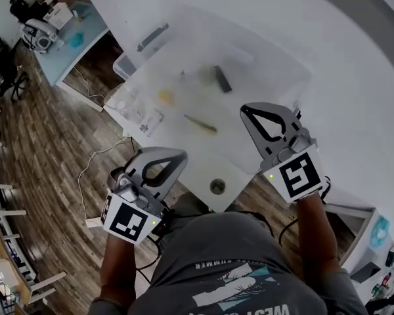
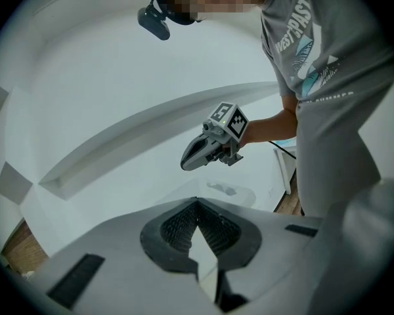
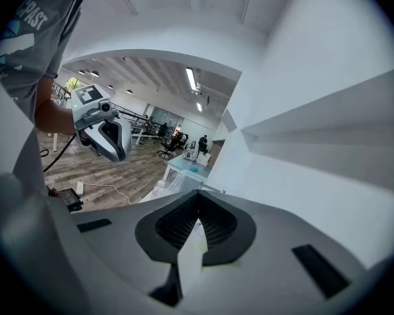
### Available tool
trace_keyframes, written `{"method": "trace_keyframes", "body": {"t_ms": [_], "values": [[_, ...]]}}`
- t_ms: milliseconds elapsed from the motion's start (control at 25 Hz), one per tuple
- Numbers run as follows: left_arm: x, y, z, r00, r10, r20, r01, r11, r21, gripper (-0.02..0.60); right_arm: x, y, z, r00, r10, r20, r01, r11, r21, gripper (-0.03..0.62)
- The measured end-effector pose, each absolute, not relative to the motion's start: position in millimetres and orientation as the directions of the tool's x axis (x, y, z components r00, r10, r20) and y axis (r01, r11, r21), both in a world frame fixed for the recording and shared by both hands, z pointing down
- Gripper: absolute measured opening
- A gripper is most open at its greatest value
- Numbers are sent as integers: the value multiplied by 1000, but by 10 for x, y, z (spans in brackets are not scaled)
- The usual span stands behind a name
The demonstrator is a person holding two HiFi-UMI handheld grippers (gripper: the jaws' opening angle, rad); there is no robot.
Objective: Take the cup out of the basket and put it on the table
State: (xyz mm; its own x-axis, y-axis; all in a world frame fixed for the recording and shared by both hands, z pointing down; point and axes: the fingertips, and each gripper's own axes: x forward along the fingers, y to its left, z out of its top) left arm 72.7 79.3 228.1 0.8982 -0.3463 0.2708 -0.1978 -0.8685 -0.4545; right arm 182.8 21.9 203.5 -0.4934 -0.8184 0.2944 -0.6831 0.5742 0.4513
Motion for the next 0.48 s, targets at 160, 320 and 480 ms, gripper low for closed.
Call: {"method": "trace_keyframes", "body": {"t_ms": [160,320,480], "values": [[692,688,2321,884,-374,280,-228,-868,-441,8,1837,3,2115,-505,-803,318,-675,597,434,12],[708,516,2388,885,-369,283,-226,-873,-432,9,1819,-299,2220,-495,-797,346,-678,603,419,12],[718,361,2402,889,-356,290,-213,-879,-426,8,1844,-564,2377,-481,-787,386,-681,613,402,12]]}}
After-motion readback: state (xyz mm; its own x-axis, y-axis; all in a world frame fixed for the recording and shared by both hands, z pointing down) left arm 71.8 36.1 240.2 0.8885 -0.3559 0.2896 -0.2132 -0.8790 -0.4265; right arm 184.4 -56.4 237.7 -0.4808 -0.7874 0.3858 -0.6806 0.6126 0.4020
